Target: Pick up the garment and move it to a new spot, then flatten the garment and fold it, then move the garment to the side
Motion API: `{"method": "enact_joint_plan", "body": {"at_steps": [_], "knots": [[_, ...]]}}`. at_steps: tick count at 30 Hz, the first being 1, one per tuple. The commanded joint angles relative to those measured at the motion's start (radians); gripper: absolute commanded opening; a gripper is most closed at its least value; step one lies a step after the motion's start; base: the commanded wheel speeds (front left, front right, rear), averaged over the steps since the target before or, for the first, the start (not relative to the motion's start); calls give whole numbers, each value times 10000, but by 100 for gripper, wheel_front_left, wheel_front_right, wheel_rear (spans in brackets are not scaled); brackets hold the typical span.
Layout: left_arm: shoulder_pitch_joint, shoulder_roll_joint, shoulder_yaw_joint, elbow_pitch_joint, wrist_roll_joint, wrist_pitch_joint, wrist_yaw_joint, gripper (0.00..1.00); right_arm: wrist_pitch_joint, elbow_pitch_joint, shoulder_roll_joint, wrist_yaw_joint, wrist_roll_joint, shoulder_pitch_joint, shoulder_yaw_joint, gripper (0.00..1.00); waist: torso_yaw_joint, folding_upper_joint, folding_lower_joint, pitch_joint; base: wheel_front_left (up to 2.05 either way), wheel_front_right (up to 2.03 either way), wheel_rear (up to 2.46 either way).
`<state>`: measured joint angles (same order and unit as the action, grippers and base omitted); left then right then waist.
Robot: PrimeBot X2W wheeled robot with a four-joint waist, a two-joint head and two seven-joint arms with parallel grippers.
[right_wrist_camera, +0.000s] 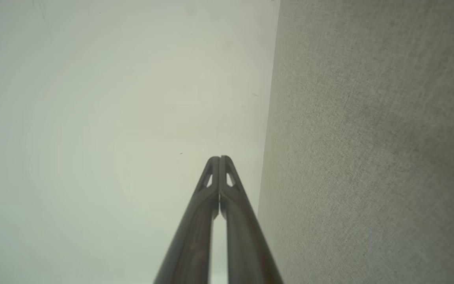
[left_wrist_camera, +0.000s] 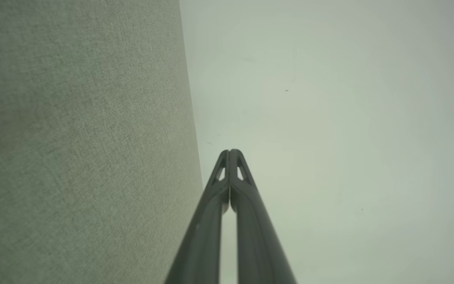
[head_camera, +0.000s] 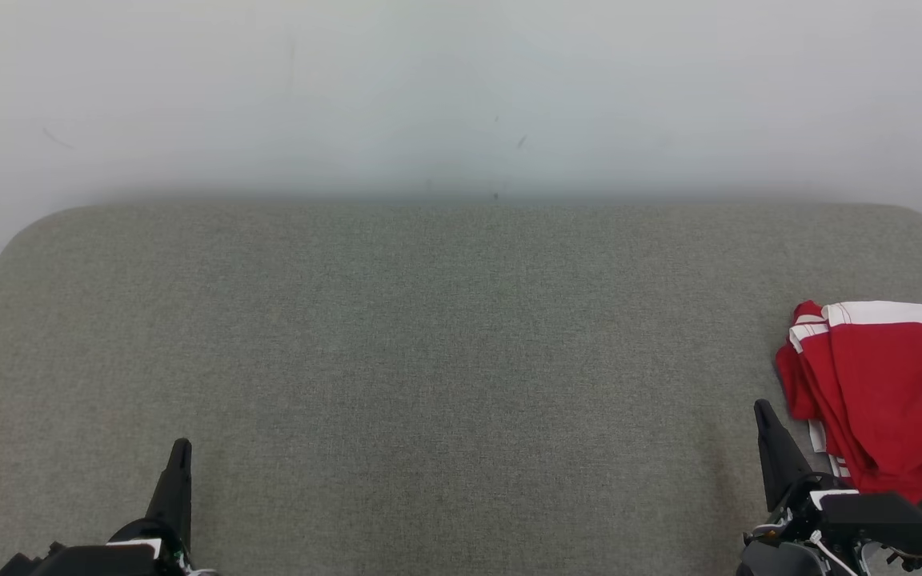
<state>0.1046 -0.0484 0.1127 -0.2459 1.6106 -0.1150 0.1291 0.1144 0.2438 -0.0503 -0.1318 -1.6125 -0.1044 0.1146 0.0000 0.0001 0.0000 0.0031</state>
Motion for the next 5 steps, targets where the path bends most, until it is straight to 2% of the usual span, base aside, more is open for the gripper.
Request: {"method": "enact_joint_plan", "body": {"at_steps": [1, 5], "knots": [[95, -34, 36, 28, 46, -18, 34, 0, 30, -18, 2, 21, -12, -80, 5, 0, 0, -1, 0, 0, 0, 0, 0], [95, -34, 38, 28, 46, -18, 34, 0, 30, -18, 2, 21, -12, -80, 4, 0, 0, -1, 0, 0, 0, 0, 0]]}}
